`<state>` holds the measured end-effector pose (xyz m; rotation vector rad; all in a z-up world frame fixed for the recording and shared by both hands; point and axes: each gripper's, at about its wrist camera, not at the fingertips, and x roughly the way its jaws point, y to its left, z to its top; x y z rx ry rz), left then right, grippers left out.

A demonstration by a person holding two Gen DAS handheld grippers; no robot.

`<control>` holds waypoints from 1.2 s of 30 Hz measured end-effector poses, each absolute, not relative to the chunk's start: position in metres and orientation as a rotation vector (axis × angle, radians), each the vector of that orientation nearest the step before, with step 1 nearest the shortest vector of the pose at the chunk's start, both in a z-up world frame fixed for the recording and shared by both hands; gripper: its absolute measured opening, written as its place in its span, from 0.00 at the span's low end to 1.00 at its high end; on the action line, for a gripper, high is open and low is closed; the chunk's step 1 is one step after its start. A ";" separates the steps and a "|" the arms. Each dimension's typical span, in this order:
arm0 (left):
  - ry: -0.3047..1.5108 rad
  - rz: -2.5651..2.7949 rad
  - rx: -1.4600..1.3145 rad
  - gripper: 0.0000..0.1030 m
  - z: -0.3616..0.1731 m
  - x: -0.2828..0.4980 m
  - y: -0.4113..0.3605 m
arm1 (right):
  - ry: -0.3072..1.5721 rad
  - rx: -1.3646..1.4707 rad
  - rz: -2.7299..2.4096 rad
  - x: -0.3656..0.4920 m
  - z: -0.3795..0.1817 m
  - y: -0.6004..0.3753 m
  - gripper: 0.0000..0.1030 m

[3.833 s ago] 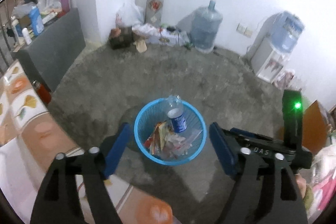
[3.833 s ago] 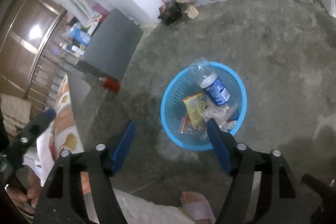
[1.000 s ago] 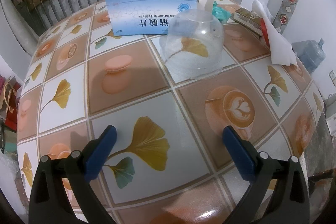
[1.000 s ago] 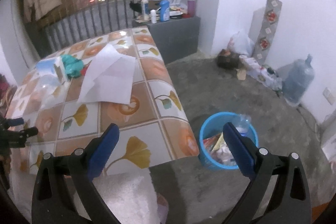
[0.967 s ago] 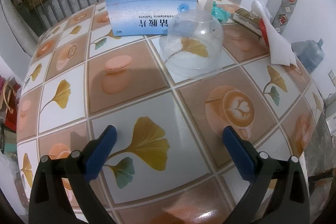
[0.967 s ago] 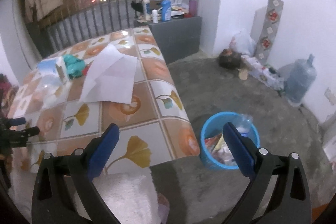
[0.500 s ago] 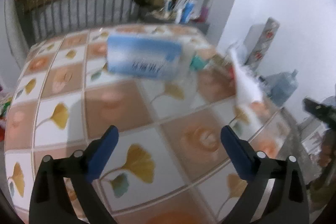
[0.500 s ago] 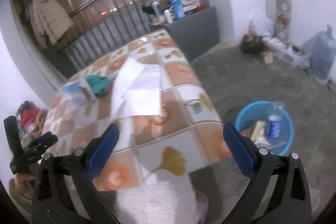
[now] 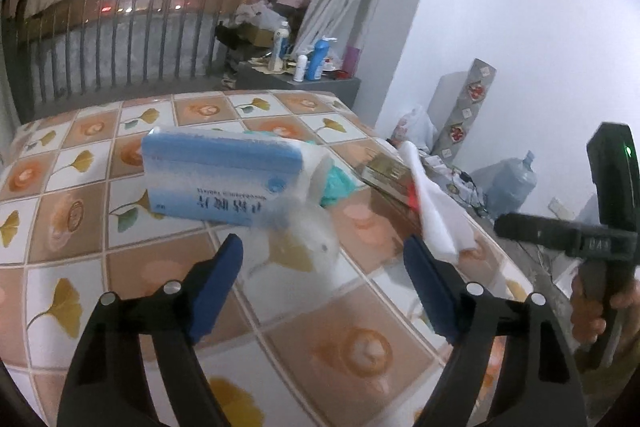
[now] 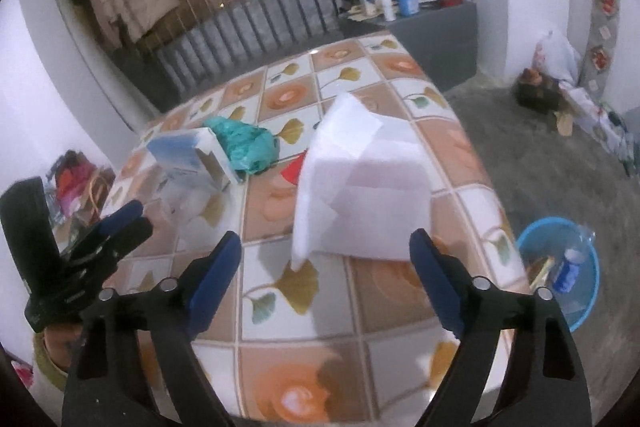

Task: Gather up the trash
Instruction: 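Grasp the clear plastic dome with the left tool while the right tool grasps a white tissue, then carry the dome and tissue over the blue wastebasket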

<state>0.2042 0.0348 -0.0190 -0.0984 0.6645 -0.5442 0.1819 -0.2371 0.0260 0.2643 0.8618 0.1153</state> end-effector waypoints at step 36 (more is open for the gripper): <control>0.718 -0.489 -0.084 0.62 -0.032 0.241 0.020 | 0.890 0.310 0.138 0.200 0.037 -0.238 0.00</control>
